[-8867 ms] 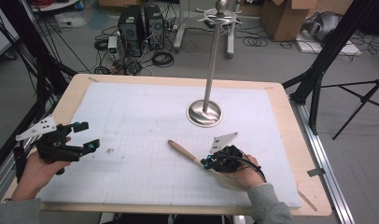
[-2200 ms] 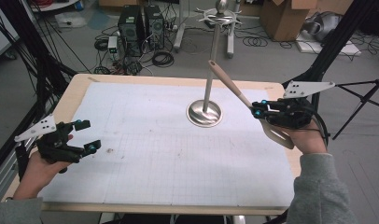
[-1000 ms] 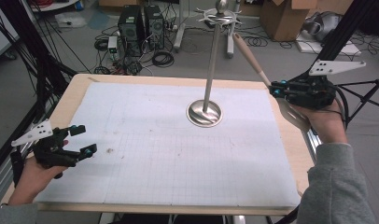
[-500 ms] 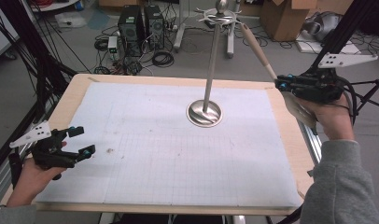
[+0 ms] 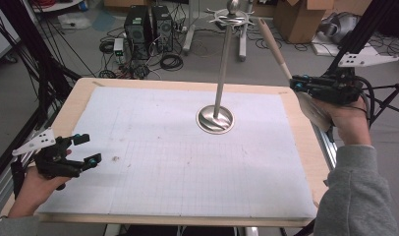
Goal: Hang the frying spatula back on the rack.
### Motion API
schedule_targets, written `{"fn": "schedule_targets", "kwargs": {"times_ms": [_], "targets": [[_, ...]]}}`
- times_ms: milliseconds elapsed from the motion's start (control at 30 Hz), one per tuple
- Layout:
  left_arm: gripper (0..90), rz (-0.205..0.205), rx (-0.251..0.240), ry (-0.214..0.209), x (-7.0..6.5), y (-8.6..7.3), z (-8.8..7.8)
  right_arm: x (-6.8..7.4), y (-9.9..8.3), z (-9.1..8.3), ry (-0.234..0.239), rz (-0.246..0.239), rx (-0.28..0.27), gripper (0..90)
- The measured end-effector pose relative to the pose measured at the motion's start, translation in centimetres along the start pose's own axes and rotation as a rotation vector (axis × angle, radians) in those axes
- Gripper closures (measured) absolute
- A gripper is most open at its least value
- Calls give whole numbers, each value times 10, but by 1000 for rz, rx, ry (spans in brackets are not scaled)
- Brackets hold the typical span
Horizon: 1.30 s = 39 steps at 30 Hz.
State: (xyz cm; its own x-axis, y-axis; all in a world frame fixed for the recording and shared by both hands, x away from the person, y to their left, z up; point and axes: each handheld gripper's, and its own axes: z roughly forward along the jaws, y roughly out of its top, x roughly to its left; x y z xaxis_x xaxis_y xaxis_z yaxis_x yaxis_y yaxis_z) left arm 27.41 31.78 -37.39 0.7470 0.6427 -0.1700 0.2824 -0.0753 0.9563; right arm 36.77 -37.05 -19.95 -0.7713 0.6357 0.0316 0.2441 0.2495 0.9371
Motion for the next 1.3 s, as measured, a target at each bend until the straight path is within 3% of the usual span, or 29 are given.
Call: {"fn": "schedule_targets", "kwargs": {"times_ms": [400, 1300], "targets": [[53, -1, 0, 3, 0, -1, -2, -8, -3, 3, 29, 44, 0, 774], [53, -5, 5, 5, 0, -2, -2, -7, -6, 22, 61, 57, -2, 774]]}}
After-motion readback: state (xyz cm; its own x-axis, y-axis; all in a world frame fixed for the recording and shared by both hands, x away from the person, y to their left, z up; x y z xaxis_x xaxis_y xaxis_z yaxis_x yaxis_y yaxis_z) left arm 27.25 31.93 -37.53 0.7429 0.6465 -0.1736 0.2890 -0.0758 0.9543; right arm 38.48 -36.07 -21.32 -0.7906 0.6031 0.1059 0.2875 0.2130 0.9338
